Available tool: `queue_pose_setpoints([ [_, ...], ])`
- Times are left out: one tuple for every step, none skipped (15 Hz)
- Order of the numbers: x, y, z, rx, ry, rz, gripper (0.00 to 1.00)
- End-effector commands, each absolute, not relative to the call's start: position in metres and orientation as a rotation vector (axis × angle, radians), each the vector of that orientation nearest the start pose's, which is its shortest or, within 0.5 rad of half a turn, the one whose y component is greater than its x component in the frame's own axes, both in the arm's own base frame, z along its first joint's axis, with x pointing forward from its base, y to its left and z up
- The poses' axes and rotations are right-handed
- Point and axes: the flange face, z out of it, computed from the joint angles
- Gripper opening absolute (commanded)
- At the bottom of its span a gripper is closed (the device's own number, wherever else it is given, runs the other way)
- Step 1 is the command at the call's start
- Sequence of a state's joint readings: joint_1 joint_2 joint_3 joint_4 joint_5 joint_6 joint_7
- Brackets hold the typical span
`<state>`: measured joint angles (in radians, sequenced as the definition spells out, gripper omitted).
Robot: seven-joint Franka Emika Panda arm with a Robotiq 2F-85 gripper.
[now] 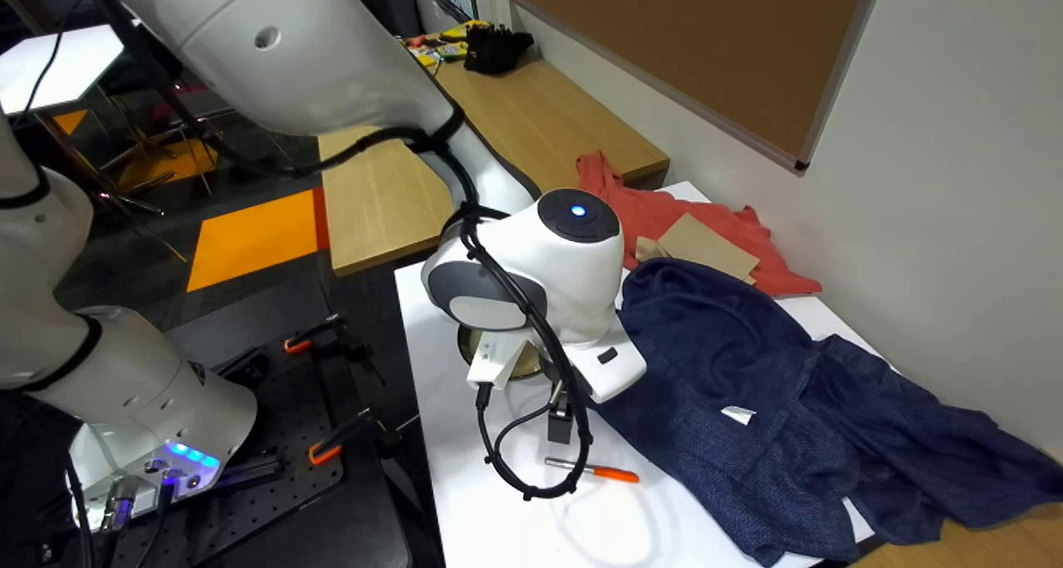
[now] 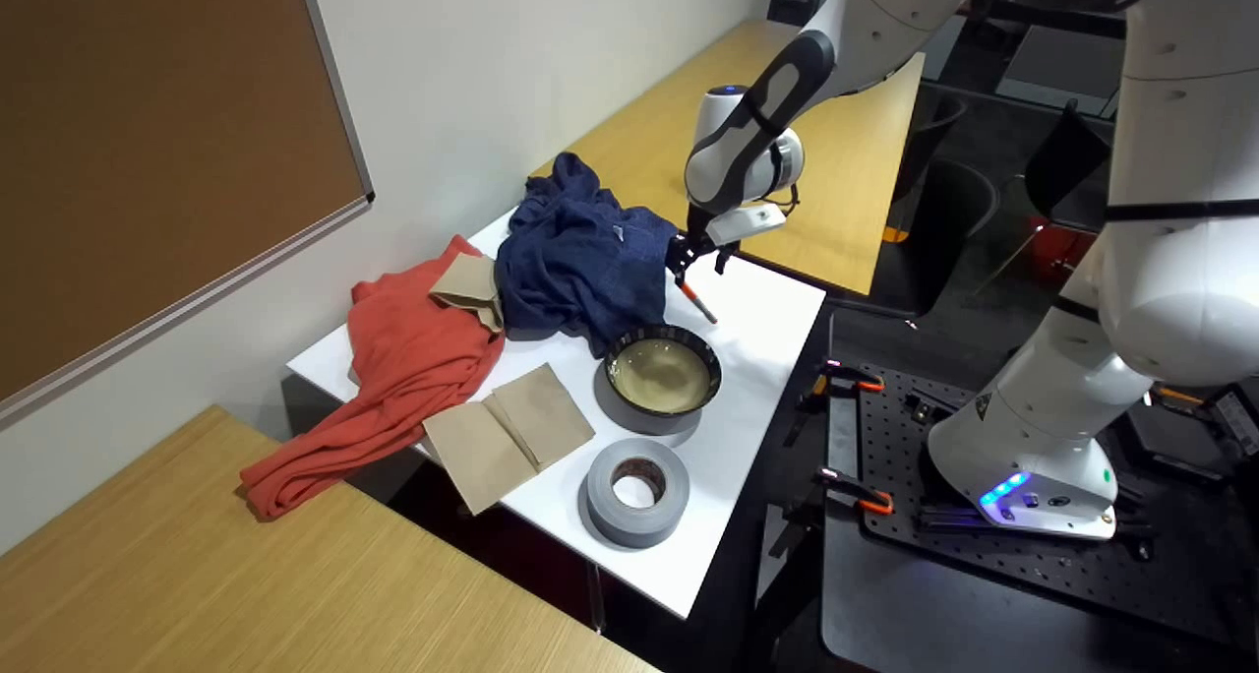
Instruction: Place the marker in the bowl
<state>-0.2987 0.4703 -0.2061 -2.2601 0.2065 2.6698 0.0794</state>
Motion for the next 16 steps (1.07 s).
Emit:
queue_pose_setpoints([
  [0.467,-0.283,0.135,-2.902,1.146,0.001,1.00],
  [0.468,-0.289,0.130,-2.900,1.147,-0.009,1.00],
  [0.469,-0.294,0.125,-2.901,1.148,-0.015,1.00],
  [0.470,-0.299,0.121,-2.898,1.149,-0.019,1.00],
  [0.470,-0.306,0.116,-2.895,1.157,-0.020,1.00],
  [0.471,-0.310,0.112,-2.893,1.160,-0.018,1.00],
  [0.471,-0.316,0.107,-2.889,1.169,-0.016,1.00],
  [0.471,-0.319,0.104,-2.887,1.178,-0.014,1.00],
  [0.472,-0.323,0.099,-2.885,1.184,-0.012,1.00],
  [0.472,-0.326,0.094,-2.884,1.189,-0.011,1.00],
  [0.473,-0.329,0.089,-2.883,1.194,-0.008,1.00],
  [0.473,-0.331,0.084,-2.884,1.198,-0.004,1.00],
  [0.474,-0.333,0.079,-2.883,1.200,0.002,1.00],
  [0.474,-0.335,0.074,-2.884,1.203,0.009,1.00],
  [0.474,-0.336,0.069,-2.884,1.207,0.016,1.00],
  [0.474,-0.338,0.065,-2.884,1.211,0.022,1.00],
])
